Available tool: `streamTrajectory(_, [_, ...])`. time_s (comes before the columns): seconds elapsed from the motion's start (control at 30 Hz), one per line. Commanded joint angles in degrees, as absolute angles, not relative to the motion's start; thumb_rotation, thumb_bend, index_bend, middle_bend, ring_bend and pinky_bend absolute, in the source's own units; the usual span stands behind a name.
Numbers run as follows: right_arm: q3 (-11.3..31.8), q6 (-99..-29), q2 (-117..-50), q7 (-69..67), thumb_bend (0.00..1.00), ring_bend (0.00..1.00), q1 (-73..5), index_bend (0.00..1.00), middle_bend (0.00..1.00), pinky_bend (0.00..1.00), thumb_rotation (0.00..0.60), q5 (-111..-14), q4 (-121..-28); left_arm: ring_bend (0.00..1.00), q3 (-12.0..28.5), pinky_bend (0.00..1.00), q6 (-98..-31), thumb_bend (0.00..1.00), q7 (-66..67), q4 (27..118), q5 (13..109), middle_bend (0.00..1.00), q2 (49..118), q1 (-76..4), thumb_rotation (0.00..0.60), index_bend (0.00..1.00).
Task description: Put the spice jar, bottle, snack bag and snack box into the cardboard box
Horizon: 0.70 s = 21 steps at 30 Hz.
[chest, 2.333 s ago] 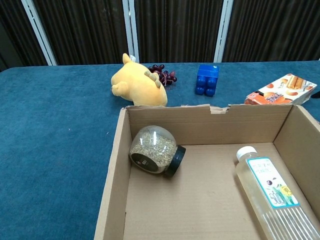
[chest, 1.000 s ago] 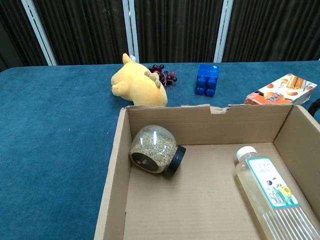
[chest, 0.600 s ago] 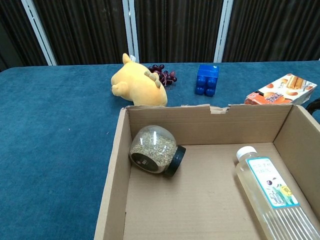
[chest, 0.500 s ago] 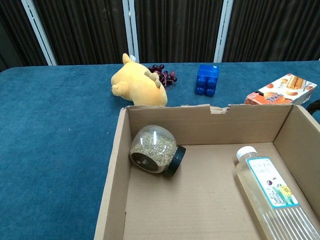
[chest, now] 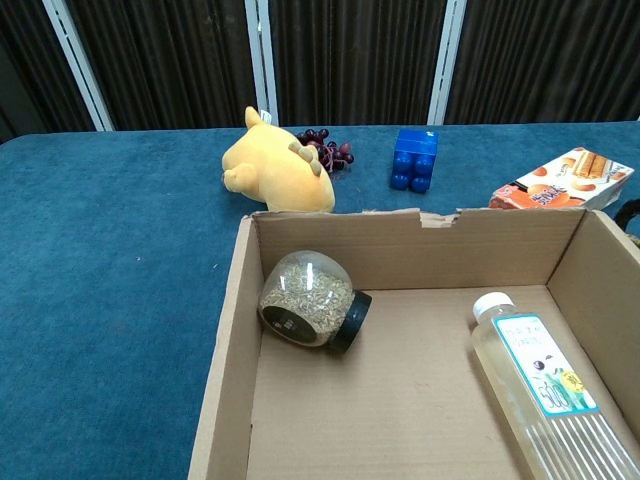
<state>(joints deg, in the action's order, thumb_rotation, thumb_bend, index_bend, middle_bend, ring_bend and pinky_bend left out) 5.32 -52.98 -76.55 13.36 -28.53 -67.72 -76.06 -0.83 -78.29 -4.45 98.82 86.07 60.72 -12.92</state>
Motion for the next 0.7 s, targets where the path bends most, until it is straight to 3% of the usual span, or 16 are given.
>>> streamTrajectory(0.03, [6.18,-54.64,-74.76,12.26,0.35,0.63,-28.29,0.75,0.66,0.72,0.6,-68.9,-78.27,0.0,-0.71,0.0,-78.29,0.06,-4.54,98.8,86.14,0.0,60.7,-12.86,0.6,0.02])
streamTrajectory(0.7, [12.76,-64.65,-61.69,10.23,0.35,0.63,-27.18,0.76,0.67,0.73,0.6,-71.27,-95.66,0.0,-0.25,0.0,-78.33,0.06,-4.68,98.72,86.99,0.0,60.78,-12.42,0.6,0.02])
